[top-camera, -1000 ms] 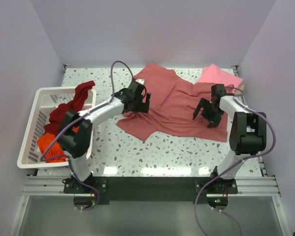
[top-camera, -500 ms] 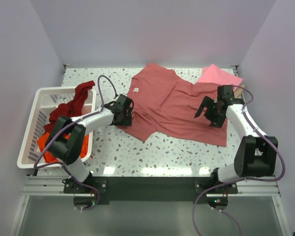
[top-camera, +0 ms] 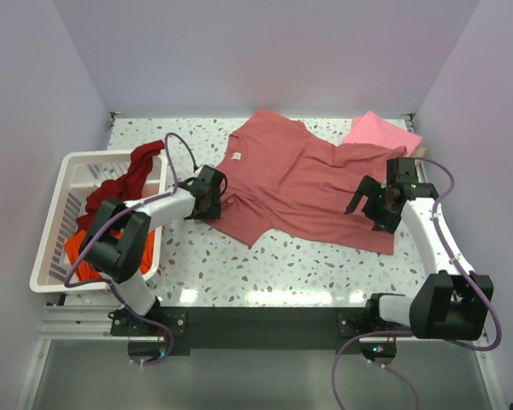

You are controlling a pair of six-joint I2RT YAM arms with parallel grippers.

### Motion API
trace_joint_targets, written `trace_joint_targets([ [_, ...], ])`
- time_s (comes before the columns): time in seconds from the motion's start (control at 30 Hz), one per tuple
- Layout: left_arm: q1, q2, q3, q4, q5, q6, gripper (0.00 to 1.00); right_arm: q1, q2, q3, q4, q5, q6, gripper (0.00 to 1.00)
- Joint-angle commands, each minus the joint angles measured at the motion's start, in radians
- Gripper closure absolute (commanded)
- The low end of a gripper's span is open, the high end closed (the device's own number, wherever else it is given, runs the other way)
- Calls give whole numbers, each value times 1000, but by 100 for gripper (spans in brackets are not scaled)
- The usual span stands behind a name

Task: Fold and stack the t-shirts
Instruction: Flatten the tshirt out

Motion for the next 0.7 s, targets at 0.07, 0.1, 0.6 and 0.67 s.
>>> trace_joint_targets([
  [0.07, 12, 17, -10, 75, -4, -4, 42, -18, -28, -13, -46, 13, -14, 4],
  [0.1, 12, 20, -13, 79, -2, -2, 45, -18, -28, -13, -47, 13, -14, 4],
  [0.6, 13, -71, -50, 39, 55, 4, 100, -82, -31, -57, -115, 153, 12, 2],
  [0.67, 16, -96, -36, 16, 65, -7, 100, -118, -38, -103, -112, 162, 32, 1],
])
